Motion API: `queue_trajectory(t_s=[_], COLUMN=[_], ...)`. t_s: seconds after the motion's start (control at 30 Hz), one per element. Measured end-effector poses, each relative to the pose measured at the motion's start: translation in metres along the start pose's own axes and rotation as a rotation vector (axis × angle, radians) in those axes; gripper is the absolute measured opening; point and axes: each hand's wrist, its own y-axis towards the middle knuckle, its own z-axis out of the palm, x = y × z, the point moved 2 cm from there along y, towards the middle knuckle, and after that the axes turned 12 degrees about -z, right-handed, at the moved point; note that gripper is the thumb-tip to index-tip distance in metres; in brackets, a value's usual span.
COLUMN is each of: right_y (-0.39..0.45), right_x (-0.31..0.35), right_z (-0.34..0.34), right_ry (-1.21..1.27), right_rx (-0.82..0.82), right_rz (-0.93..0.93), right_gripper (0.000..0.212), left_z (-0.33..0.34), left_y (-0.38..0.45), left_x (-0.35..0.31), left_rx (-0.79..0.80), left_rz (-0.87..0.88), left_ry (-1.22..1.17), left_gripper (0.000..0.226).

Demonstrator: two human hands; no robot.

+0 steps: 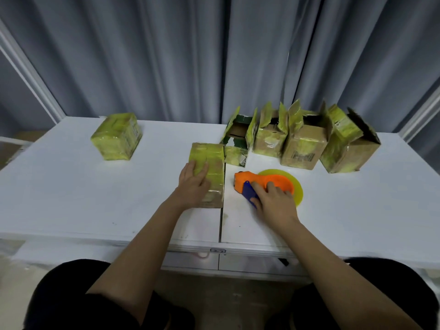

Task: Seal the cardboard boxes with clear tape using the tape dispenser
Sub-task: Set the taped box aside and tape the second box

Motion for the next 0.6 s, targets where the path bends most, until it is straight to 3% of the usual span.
queue_trajectory(t_s=[0.1, 0.2, 0.27, 0.37, 0.5, 0.6], right_y=[0.012, 0.030, 0.035, 0.025, 0.020, 0.025], right_x=[0.004, 0.028, 0.048, 0.071, 0.073, 0.066], right_z=[-0.019, -0.039, -0.036, -0.012, -0.014, -0.016], right_ry=[0.040, 0.417, 0.699, 0.904, 1.363, 1.556], right_rx=[-0.104, -0.230, -0.191, -0.080, -0.057, -0.171], right_rz=[-0.010, -0.100, -0.134, -0.108, 0.137, 0.321], right_gripper=[0.023, 0.029, 0.033, 0.040, 0.037, 0.035], left_z=[-0.001, -0.002, 0.002, -0.001, 0.005, 0.010], left_y=[0.002, -0.003, -0.003, -0.007, -0.018, -0.020], left_x=[0.006, 0.011, 0.015, 0.021, 0.033, 0.042], left_rx=[-0.049, -0.047, -0.087, -0.048, 0.083, 0.160], left_rz=[0.037, 0.047, 0.080, -0.004, 0.086, 0.064], left_ry=[0.015, 0.021, 0.001, -0.351, -0.514, -0.716], left_gripper=[0.053, 0.052, 0.055, 0.064, 0.062, 0.087])
